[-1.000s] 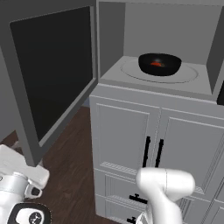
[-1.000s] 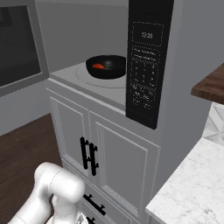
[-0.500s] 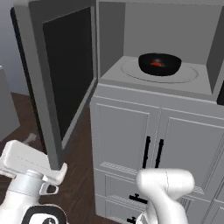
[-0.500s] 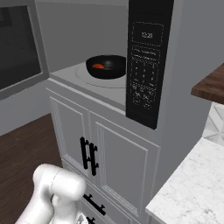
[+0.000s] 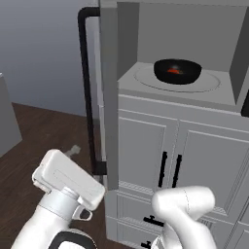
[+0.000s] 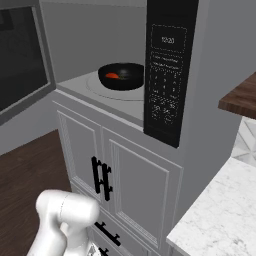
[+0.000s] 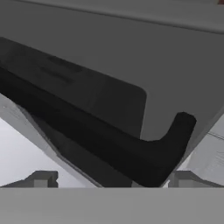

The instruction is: Pick the tomato from the sink and place it in the bowl. Then pick the bowl and place it in the microwave. Then close the microwave door and press the start button.

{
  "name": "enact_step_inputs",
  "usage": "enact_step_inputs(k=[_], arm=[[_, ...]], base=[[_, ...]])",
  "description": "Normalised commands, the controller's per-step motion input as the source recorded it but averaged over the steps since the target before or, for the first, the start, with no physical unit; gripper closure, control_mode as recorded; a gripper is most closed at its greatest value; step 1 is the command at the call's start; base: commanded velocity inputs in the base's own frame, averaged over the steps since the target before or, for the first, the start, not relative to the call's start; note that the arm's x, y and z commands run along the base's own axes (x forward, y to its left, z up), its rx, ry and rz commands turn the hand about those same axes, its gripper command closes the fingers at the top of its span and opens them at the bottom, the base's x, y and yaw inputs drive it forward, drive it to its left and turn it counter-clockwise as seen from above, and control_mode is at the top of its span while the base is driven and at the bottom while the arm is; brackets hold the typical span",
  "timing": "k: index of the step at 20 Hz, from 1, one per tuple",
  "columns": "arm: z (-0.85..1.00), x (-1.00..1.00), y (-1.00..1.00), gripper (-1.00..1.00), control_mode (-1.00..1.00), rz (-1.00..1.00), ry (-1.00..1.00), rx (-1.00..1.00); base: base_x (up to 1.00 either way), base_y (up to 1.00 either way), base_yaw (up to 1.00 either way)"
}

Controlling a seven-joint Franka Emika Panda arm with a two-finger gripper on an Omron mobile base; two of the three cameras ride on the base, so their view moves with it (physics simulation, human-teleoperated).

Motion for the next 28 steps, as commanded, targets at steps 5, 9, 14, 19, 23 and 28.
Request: enact_step_inputs(k=[5, 9, 14, 19, 23, 28], arm=[[0.15, -0.06, -1.00, -1.00, -1.00, 0.00, -0.19, 0.25], [0.21, 0.00, -0.99, -1.00, -1.00, 0.00, -0.21, 0.23], [0.19, 0.01, -0.94, -1.00, -1.00, 0.00, -0.12, 0.23], [0.20, 0.16, -0.86, -1.00, -1.00, 0.00, -0.08, 0.21], [0.26, 0.30, -0.93, -1.00, -1.00, 0.00, -0.08, 0.22], [0.23, 0.35, -1.00, -1.00, -1.00, 0.00, -0.01, 0.24]], base=[[0.00, 0.00, 0.00], [0.00, 0.00, 0.00], [0.00, 0.00, 0.00], [0.00, 0.00, 0.00], [0.00, 0.00, 0.00], [0.00, 0.00, 0.00]])
